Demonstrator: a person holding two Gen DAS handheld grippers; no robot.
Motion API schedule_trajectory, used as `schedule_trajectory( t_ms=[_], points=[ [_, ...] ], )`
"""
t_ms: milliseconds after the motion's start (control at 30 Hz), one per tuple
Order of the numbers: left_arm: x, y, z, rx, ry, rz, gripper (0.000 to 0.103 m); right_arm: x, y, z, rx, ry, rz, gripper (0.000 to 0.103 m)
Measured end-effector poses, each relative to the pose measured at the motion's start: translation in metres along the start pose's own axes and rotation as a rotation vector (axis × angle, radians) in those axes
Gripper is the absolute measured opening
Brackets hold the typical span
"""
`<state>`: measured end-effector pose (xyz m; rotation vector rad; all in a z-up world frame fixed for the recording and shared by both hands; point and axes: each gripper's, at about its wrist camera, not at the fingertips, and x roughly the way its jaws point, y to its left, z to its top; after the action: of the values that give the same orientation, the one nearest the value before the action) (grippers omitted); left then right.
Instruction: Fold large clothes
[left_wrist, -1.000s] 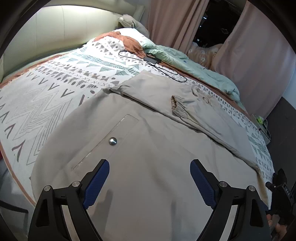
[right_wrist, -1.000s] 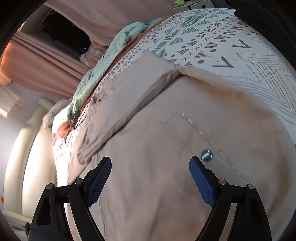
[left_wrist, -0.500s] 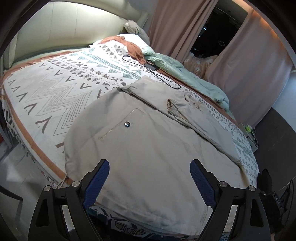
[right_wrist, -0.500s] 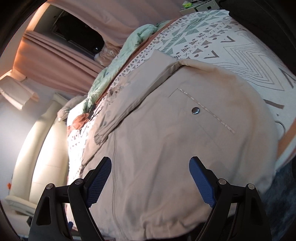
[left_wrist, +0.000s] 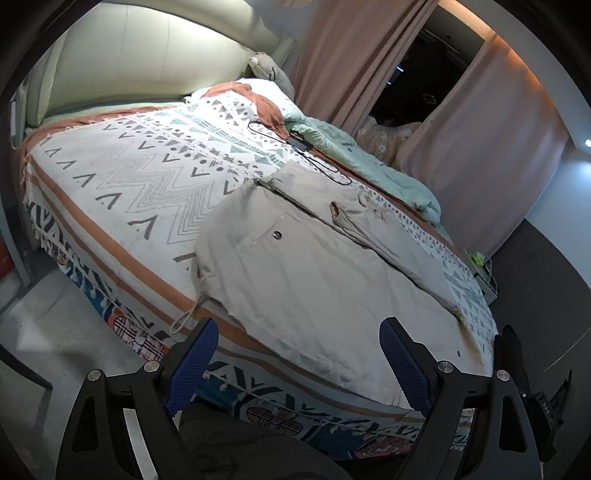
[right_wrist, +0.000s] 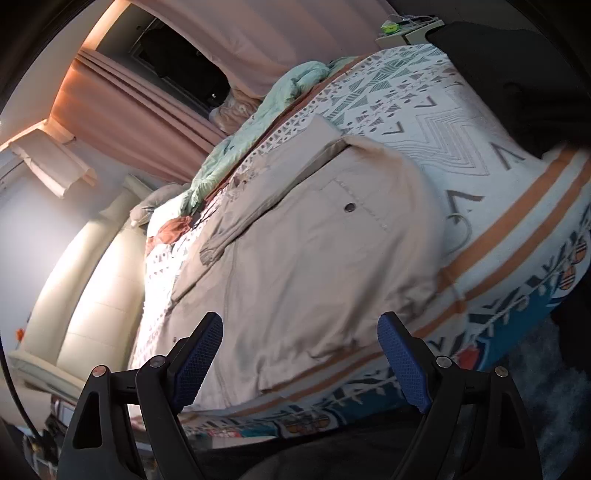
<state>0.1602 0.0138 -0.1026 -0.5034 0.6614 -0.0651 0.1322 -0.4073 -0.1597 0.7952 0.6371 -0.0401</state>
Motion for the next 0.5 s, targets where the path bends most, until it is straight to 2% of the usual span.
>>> schedule_trajectory(
  t_ms=[200, 333, 433, 500],
  points=[
    [-0.019, 0.021, 0.008, -0.004, -0.027, 0.041, 0.089, -0.021, -0.020, -0.001, -0.016, -0.020, -0.083, 0.086],
    [-0.021, 0.032, 0.012, 0.001, -0.028, 0.061, 0.089, -0.025, -0.037, 0.003, 0.007, -0.018, -0.098, 0.086],
    [-0.017, 0.046, 0.016, -0.025, -0.019, 0.038, 0.089, -0.024, -0.048, 0.008, 0.020, -0.021, -0.110, 0.086],
    [-0.013, 0.052, 0.020, -0.030, -0.012, 0.051, 0.089, -0.022, -0.054, 0.012, 0.029, -0.024, -0.112, 0.086]
  ],
)
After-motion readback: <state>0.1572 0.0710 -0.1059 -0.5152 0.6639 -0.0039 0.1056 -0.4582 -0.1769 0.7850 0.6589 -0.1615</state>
